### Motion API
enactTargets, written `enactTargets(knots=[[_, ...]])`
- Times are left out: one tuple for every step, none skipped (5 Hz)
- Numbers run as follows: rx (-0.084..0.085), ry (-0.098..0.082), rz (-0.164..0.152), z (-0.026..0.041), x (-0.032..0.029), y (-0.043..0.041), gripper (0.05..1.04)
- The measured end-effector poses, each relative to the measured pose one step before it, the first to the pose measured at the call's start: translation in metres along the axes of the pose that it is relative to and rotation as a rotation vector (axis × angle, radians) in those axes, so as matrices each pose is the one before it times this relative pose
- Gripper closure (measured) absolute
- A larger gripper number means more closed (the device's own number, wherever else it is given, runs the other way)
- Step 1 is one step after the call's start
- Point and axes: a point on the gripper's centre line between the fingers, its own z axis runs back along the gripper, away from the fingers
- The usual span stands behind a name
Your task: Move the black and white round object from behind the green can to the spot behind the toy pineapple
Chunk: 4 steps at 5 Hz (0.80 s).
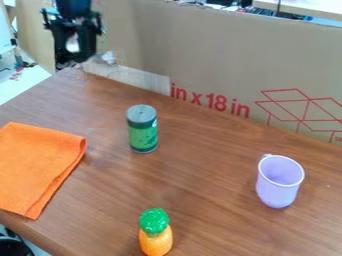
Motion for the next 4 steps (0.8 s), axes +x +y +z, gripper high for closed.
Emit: enactTargets(knots=[[-0.0003,0.0161,0.0014,0.02229,-0.04101,-0.01754,0.488],[-0.0205,0.0248,-0.1261,0.01168,-0.03262,-0.04421,0.488],[-0.0087,-0.0104,-0.1423,-0.00984,-0.02387,-0.04249,0.488],[0.0156,0.0681,-0.1162,-0.04276,-0.01589,-0.03854,0.489]])
